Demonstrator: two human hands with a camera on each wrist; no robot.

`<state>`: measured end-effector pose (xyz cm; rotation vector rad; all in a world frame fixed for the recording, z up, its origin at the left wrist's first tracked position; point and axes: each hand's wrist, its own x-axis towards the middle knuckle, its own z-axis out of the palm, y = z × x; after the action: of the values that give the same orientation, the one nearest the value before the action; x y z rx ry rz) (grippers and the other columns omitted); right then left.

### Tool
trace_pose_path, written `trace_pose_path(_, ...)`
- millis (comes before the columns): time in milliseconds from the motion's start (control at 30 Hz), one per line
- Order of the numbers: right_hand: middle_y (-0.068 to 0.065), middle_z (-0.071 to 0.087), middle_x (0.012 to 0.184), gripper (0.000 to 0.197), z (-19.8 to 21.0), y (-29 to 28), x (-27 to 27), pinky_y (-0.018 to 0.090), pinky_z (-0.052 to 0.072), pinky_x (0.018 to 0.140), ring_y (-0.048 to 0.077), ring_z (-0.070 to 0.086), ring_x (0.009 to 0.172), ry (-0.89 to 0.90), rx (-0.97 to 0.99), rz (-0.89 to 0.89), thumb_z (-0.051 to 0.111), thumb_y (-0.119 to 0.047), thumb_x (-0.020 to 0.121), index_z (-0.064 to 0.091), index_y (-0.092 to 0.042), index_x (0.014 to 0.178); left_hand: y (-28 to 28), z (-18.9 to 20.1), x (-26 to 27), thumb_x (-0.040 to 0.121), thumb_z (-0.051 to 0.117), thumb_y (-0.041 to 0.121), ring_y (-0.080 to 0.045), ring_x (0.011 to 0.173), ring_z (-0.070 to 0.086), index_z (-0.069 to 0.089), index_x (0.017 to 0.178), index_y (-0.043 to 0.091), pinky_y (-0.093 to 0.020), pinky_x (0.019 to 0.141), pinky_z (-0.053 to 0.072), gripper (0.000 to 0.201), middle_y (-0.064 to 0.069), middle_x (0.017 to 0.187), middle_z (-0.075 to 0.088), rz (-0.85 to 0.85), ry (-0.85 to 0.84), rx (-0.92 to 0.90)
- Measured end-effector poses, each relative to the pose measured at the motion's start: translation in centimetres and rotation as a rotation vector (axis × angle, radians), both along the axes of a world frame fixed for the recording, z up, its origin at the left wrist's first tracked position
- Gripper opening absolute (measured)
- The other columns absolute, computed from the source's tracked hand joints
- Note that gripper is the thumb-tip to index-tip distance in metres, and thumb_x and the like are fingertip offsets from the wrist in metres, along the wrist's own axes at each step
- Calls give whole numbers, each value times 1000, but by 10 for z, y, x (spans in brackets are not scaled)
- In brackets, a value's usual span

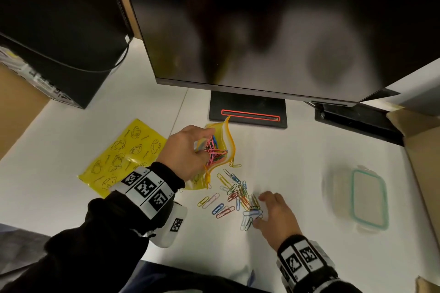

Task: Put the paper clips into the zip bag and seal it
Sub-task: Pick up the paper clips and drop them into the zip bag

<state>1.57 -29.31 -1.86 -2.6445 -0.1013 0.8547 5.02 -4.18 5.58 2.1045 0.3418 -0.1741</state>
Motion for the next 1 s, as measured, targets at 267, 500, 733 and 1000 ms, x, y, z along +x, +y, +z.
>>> trace_pose_path(267,11,58,112,32,-9,35,19,29,46,79,28,60,95,-132,134,-60,65,-13,82,56,-10,113,-4,3,0,76,58,3,-17,81,57,57,122,23,-20,77,45,50,2,125,57,-35,26,43)
trace_pose_path(500,2,38,129,87,-9,44,12,32,42,99,20,38,121,-80,74,-10,74,-44,69,29,-20,140,-1,2,0,76,57,2,-20,85,59,57,122,23,-20,77,44,50,2,123,58,-24,34,37)
trace_pose_path(733,9,48,124,42,-11,67,24,35,46,91,27,47,113,-151,8,124,53,-10,85,47,-13,126,-3,4,1,77,56,1,-24,91,63,57,123,23,-19,79,45,51,4,125,56,-35,50,19)
trace_pose_path(1000,13,50,122,40,-3,74,33,34,45,90,29,50,111,-131,-86,227,55,-6,82,47,-6,121,-6,3,3,77,57,0,-27,92,64,56,123,21,-28,84,51,51,2,126,56,-39,53,0)
